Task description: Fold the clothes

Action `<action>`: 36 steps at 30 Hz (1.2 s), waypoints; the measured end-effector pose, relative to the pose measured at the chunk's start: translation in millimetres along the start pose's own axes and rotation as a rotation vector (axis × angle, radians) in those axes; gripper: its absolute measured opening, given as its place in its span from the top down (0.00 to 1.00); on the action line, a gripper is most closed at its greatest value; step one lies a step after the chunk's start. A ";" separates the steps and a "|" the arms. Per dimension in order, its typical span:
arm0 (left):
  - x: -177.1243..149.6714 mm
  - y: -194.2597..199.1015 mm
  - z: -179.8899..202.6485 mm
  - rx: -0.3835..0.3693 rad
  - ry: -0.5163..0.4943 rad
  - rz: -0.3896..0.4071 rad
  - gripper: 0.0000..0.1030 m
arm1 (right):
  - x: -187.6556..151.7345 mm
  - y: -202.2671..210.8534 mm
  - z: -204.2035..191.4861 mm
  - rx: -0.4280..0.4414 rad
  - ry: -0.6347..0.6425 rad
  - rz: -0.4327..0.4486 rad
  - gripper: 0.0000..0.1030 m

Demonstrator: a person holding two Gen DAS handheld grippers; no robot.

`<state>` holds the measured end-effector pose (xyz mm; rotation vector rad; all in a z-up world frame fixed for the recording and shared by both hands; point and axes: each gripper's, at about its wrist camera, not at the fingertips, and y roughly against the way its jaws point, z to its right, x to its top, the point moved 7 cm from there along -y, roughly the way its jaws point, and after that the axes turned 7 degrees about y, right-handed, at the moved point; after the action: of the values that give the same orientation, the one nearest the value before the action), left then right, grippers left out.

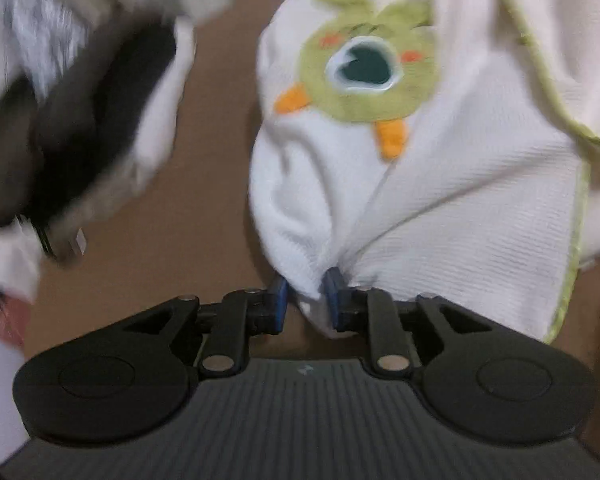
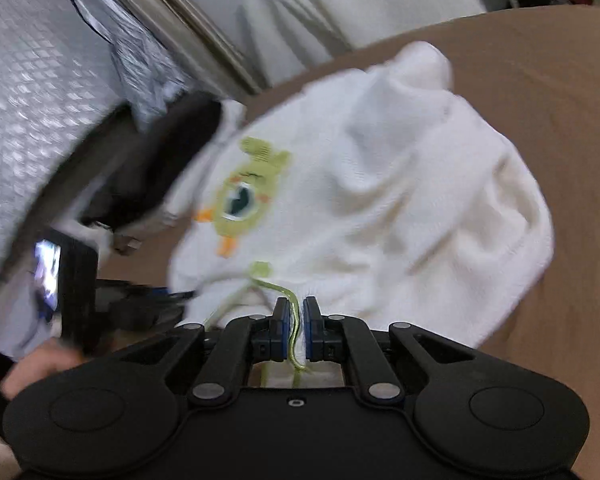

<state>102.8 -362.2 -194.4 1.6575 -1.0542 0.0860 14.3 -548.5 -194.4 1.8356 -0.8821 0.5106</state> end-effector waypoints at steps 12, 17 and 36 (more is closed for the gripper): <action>15.9 37.6 -4.2 -0.253 0.164 0.083 0.25 | 18.4 21.8 3.8 -0.419 0.368 0.076 0.77; -3.0 36.1 3.9 -0.321 0.142 -0.005 0.18 | 7.2 38.5 20.1 -0.314 0.210 0.041 0.51; -3.1 31.2 5.1 -0.240 0.225 0.075 0.82 | -43.0 -15.2 9.5 -0.177 -0.056 -0.024 0.31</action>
<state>78.0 -364.1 -174.8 1.3577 -0.9166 0.1837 -2.2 -538.8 -236.9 1.7034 -0.9128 0.3558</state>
